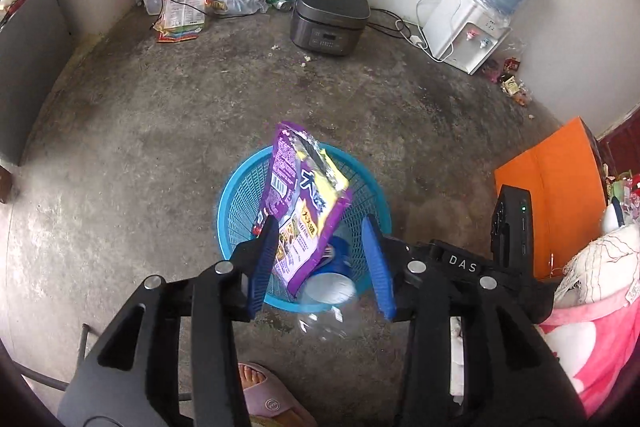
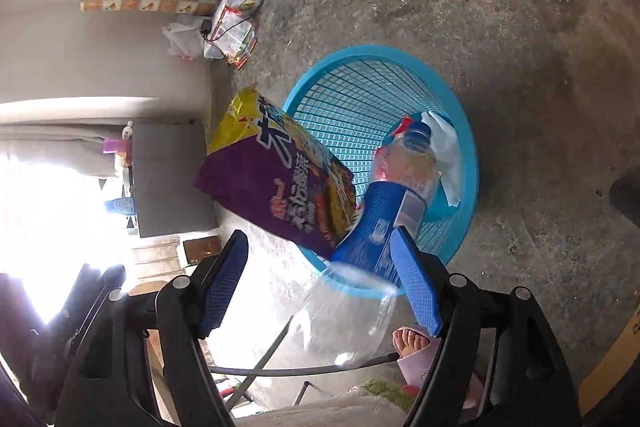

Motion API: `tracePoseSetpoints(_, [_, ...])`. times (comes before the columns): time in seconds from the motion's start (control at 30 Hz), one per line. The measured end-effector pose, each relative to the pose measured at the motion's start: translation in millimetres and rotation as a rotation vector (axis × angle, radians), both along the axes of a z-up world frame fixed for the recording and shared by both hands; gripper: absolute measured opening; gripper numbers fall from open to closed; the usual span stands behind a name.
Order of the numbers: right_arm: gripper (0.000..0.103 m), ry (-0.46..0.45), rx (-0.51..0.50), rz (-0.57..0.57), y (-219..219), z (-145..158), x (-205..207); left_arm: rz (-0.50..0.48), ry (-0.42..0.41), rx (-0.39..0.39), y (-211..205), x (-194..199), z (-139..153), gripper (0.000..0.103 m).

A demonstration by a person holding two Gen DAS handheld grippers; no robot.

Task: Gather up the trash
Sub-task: 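Open both tools over the wastebasket to drop the bottle and bag, then move both tools back to the table pile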

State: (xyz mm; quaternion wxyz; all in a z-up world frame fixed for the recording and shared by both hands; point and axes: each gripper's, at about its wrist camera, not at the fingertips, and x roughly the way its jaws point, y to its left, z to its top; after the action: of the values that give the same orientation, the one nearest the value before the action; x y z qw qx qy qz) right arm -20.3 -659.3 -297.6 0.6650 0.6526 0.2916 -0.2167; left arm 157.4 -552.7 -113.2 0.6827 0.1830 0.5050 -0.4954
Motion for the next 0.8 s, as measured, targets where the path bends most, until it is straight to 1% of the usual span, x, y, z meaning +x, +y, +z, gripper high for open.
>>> tracePoseSetpoints(0.07, [0.072, -0.009, -0.004, -0.014, -1, -1, -5, 0.008, 0.012, -0.025, 6, 1, 6, 0.045])
tracePoseSetpoints(0.2, [0.072, -0.027, -0.023, -0.036, 2, 1, -13, 0.013, -0.014, -0.053, 18, -1, 23, 0.047])
tracePoseSetpoints(0.3, [0.072, -0.036, -0.043, -0.049, 6, 10, -19, 0.032, -0.016, -0.089, 35, -5, 42, 0.049])
tracePoseSetpoints(0.33, [0.072, -0.039, -0.053, -0.05, 8, 14, -20, 0.037, -0.016, -0.105, 41, -6, 50, 0.051])
tracePoseSetpoints(0.47, [0.072, -0.043, -0.116, -0.036, 19, 39, -24, 0.055, -0.043, -0.163, 70, -13, 82, 0.059])
tracePoseSetpoints(0.53, [0.072, -0.042, -0.156, -0.025, 25, 53, -25, 0.068, -0.057, -0.191, 88, -16, 99, 0.061])
tracePoseSetpoints(0.63, [0.072, -0.042, -0.22, -0.003, 36, 76, -24, 0.088, -0.077, -0.233, 117, -21, 124, 0.068])
tracePoseSetpoints(0.77, [0.072, -0.034, -0.349, 0.057, 55, 116, -18, 0.128, -0.12, -0.29, 160, -29, 156, 0.076])
tracePoseSetpoints(0.8, [0.072, -0.034, -0.383, 0.074, 61, 126, -16, 0.141, -0.133, -0.306, 172, -30, 163, 0.077])
